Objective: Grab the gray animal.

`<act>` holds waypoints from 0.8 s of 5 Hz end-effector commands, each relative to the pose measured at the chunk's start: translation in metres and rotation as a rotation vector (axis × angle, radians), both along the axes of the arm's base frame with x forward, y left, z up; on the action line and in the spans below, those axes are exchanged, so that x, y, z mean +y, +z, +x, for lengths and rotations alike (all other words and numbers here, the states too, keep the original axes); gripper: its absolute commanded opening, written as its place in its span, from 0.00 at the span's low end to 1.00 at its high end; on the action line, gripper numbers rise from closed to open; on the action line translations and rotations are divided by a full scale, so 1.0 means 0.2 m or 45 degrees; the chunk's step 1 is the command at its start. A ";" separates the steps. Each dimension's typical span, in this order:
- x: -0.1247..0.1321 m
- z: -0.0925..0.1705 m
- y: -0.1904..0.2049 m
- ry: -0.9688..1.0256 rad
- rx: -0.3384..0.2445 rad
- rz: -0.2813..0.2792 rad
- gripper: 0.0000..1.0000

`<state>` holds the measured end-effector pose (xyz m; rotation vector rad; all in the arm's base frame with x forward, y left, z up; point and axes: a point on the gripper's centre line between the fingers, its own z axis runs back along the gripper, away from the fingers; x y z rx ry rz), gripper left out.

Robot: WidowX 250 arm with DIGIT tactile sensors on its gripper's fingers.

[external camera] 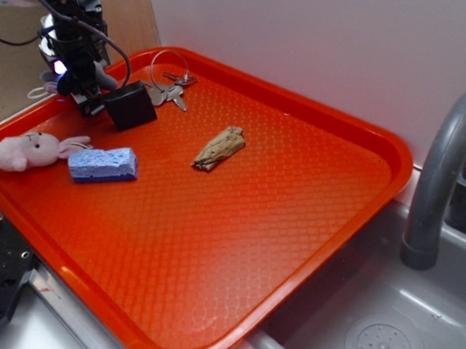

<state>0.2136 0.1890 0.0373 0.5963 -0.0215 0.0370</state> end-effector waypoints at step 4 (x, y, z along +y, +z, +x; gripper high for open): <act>-0.57 0.06 0.64 0.048 0.034 -0.494 0.00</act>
